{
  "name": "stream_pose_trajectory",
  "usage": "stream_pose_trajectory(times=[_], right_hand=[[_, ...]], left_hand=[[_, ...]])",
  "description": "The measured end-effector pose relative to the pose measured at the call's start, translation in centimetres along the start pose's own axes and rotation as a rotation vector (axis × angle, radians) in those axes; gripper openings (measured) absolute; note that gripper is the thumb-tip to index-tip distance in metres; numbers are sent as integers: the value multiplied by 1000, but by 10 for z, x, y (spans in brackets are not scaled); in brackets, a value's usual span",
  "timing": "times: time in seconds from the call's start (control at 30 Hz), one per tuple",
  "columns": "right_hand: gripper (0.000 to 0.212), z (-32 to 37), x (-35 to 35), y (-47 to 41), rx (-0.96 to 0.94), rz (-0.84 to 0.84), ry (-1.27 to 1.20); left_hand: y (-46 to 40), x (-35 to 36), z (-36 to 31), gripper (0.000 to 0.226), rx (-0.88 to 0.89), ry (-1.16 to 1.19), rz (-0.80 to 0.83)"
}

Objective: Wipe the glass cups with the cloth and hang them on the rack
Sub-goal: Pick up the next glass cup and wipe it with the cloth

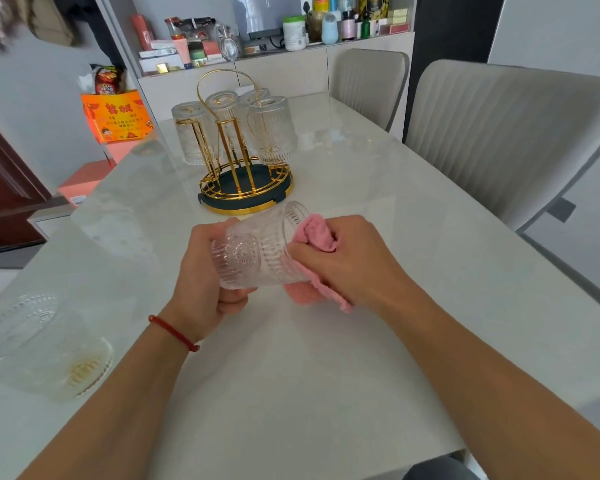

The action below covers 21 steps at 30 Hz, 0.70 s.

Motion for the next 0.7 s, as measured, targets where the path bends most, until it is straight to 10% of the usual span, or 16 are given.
stream_pose_trajectory(times=[0.7], right_hand=[[32,-17,4,-4,181,-50,-118]], left_hand=[[7,13,10,60,-50,-30,-54]])
Point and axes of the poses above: each hand's wrist, its own y-axis away from the middle knuckle, its own x-axis out of the palm, z = x × y, the point moved 6 cm from there along -y, towards the middle knuckle, and after that the axes turned 7 degrees about x, right-handed, at the moved point
